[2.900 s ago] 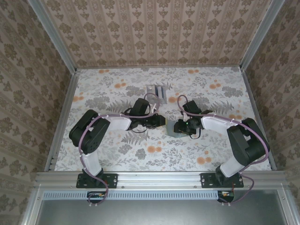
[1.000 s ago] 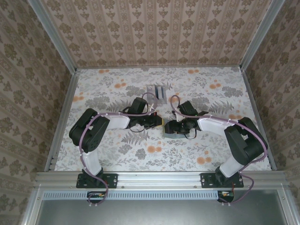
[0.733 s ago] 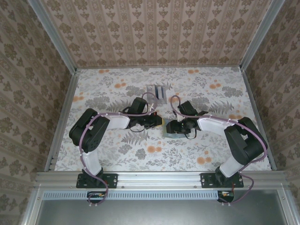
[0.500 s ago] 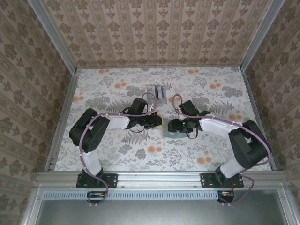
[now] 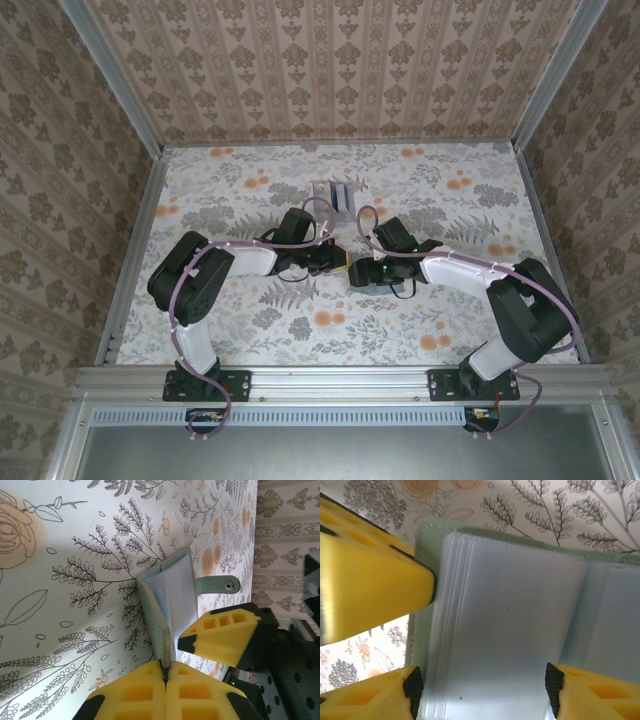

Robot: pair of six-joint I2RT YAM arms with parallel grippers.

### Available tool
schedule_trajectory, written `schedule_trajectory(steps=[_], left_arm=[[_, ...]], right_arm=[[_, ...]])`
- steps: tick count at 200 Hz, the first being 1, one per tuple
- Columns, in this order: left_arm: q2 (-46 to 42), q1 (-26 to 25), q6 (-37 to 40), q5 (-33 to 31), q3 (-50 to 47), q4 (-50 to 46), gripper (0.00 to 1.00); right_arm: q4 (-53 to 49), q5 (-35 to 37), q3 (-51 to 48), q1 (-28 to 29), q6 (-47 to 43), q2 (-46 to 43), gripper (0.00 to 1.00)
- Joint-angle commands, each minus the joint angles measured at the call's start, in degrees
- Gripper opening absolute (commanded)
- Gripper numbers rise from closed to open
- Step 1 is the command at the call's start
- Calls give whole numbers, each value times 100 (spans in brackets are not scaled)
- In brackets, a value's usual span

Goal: Put the credit cards into the card holder

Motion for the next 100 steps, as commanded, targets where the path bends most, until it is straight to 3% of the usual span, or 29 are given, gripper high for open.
schedule_trajectory(steps=[1,39,100], left_arm=[[-118,-8,-81,117,-60,161,0],[-97,-13,-116,144,-45,179,0],[-92,-13,-88,31,-146,190,0]], right_arm=[[-175,173,231,45,-65,247,71],[-219,548,145,48,10,295,68],[-190,502,32,12,1,33,58]])
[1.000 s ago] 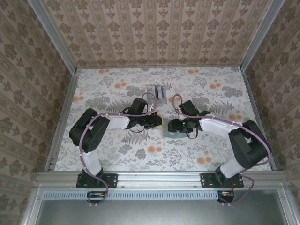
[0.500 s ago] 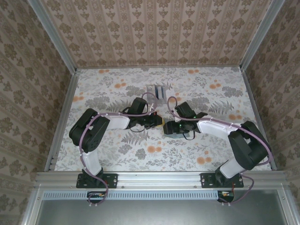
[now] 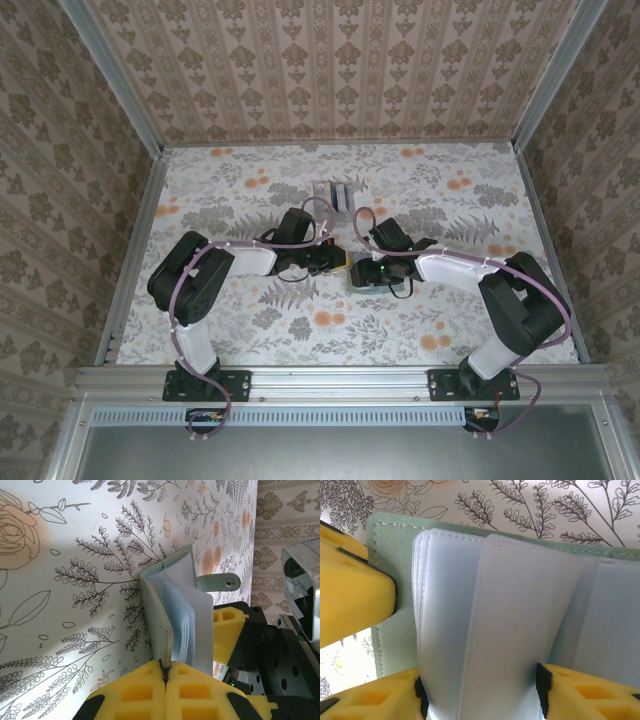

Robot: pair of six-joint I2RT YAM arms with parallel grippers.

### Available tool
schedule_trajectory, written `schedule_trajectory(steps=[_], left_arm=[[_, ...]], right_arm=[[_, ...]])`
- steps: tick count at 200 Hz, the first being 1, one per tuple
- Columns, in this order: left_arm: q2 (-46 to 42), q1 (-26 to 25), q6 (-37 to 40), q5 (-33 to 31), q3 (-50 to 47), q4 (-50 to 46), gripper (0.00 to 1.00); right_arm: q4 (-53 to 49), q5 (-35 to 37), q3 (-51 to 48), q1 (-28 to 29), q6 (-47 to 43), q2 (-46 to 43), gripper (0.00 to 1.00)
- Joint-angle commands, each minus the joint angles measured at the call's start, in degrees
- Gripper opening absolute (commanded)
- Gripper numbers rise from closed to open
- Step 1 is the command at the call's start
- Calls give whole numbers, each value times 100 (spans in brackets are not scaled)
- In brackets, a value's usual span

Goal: Put the credit cards into the card holder

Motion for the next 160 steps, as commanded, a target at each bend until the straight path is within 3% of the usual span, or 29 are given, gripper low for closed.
schedule_trajectory(steps=[1,62,103,160], left_arm=[[-92,-13,-52,41,-114,159,0],[-53,35,105,-45,-154,38,1],[-67,80,145,23,-106,16,9],[-39,71,104,26,-193,108,7]], right_arm=[[-133,189,-60,-21,-12,-183,58],[131,-62,-302,-118,38,-532,62],[155,-117,-351,-189,50,-387,55],[134,7,-422,-197,140,-532,54]])
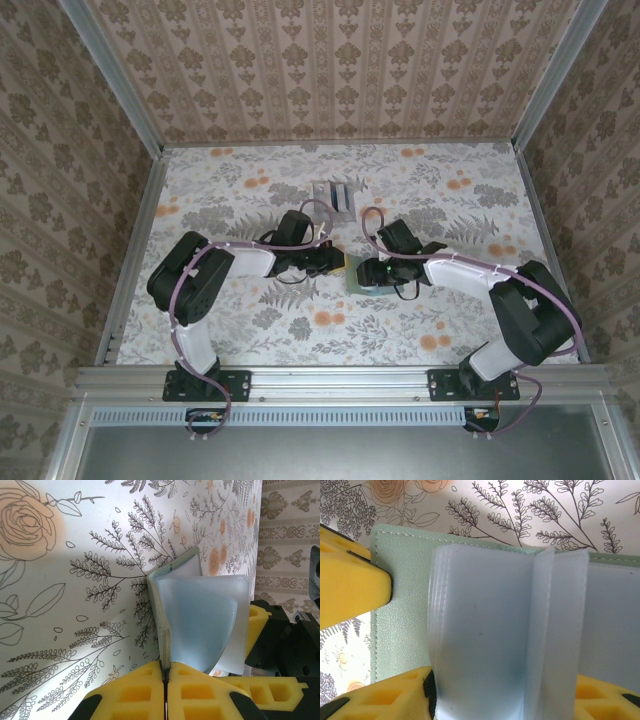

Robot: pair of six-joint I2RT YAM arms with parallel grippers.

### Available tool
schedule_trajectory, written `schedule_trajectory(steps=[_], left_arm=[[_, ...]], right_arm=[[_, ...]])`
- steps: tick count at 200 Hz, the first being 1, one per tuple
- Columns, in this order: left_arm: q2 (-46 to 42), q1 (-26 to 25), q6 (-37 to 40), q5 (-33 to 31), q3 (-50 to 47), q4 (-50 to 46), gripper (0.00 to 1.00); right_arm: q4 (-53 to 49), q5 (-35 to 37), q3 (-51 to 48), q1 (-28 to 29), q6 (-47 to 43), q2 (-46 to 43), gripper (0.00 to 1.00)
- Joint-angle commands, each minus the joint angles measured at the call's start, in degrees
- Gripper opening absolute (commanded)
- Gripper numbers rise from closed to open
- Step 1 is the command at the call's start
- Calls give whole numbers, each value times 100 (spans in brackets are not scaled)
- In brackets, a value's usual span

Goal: Put the credit cards into the card holder

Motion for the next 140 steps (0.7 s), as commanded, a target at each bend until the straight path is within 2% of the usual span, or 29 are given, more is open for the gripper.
schedule_trajectory(steps=[1,17,40,52,63,72,97,140], left_arm=[[-40,32,77,41,-80,45,7],[-48,37,77,7,-87,39,11],[-46,34,87,27,-39,32,16],[-57,43,118,30,1,-15,25],[-70,51,148,41,37,-63,39],[-62,51,188,54,87,-114,44],[-9,51,221,191,191,-112,47],[-35,51,171,268,234,-24,49]], right_arm=[[-19,58,-103,-36,108,-149,53],[-14,-4,-105,-51,49,-211,43],[-89,-57,-64,-62,-22,-224,44],[-82,-56,-57,-61,-33,-230,45],[40,-144,-88,-62,11,-245,45],[231,-384,-111,-62,65,-229,44],[561,-865,-56,-36,145,-67,48],[600,-880,-54,-33,145,-30,49]])
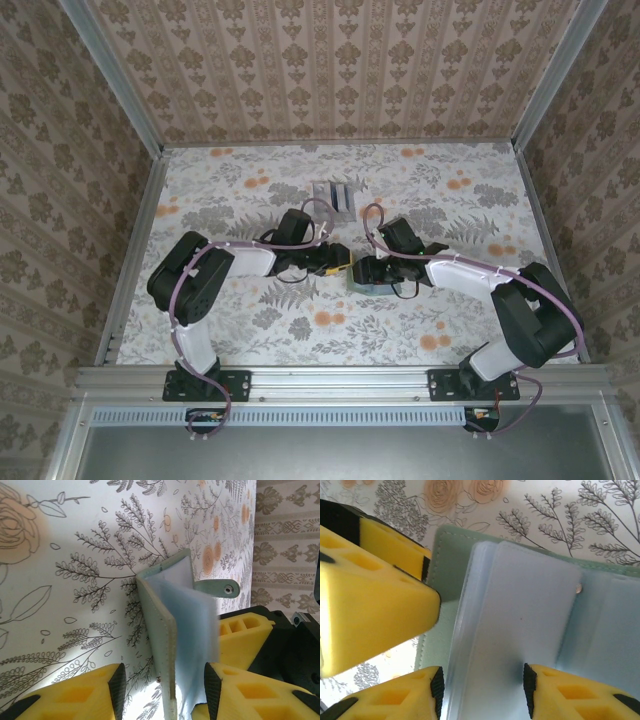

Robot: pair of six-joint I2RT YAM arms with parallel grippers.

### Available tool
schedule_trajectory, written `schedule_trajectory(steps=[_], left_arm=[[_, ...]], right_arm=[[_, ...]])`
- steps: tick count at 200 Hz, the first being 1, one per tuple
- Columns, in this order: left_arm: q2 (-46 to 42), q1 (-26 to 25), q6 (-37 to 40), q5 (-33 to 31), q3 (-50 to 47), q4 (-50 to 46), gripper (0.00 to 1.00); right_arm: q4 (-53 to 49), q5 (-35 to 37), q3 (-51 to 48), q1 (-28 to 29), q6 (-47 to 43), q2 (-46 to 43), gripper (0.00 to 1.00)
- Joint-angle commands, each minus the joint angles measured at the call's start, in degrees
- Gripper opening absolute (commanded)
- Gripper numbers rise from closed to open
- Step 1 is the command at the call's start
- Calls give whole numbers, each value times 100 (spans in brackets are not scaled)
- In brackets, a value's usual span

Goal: Put the credit cards into the card holder

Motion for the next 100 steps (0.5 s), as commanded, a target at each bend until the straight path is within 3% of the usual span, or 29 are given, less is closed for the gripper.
schedule_trajectory(steps=[1,54,63,77,100], left_arm=[[-35,51,86,151,158,27,49],[10,95,25,203,137,190,46],[32,98,25,231,152,218,38],[96,95,-32,313,156,336,21],[134,88,-61,349,155,419,4]], right_arm=[[140,-206,13,-2,22,40,48],[167,-224,-18,-10,-4,158,37],[141,-212,4,-11,-21,202,39],[35,-132,65,-10,-28,285,57],[18,-163,101,-2,-119,333,63]])
